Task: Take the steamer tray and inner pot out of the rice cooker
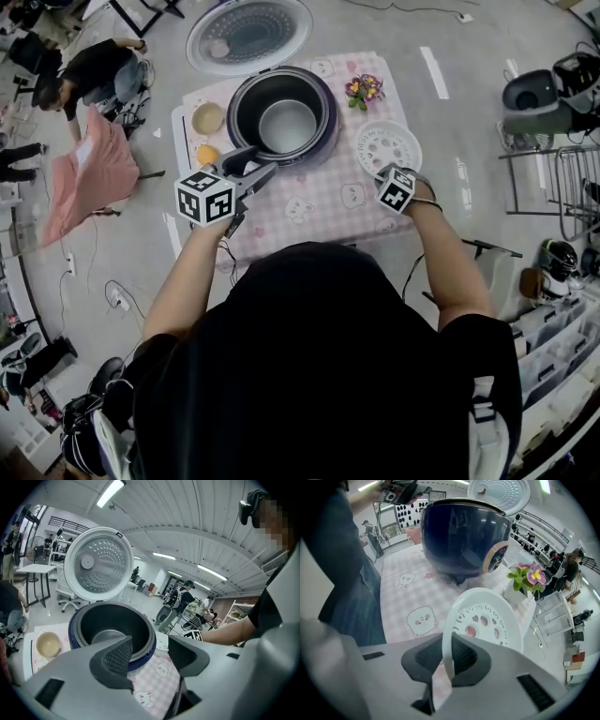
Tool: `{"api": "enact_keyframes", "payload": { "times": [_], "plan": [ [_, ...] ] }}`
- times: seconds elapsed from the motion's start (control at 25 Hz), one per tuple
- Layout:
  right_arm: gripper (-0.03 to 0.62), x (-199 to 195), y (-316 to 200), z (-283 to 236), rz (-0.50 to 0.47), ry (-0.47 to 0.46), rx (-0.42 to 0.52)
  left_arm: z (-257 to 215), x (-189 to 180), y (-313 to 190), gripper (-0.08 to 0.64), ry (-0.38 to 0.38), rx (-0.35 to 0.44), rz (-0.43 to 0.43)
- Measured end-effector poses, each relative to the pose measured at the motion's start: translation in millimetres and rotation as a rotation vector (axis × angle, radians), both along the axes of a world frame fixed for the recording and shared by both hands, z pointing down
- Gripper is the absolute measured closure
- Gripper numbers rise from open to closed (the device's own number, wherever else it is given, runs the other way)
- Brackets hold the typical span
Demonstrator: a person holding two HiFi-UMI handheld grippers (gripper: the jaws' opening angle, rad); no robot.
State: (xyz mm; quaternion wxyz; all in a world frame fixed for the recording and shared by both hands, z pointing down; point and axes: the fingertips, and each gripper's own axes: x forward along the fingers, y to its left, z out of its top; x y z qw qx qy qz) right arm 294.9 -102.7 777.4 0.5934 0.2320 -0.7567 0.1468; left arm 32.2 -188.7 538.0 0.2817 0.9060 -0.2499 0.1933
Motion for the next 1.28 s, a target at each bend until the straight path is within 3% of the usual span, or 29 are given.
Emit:
{"api": "enact_keyframes", "payload": {
  "times": [0.8,1.28],
  "plan": [
    [0.540,-11,15,53,-0.036,0.020,-0.037,11,-16,-4,0.308,-0.012,-0.011,-0.073],
    [0.523,-15,16,58,-0.018,0.009,-0.065,18,-18,0,0.308,-0.006,-0.023,-0.074]
  ]
}}
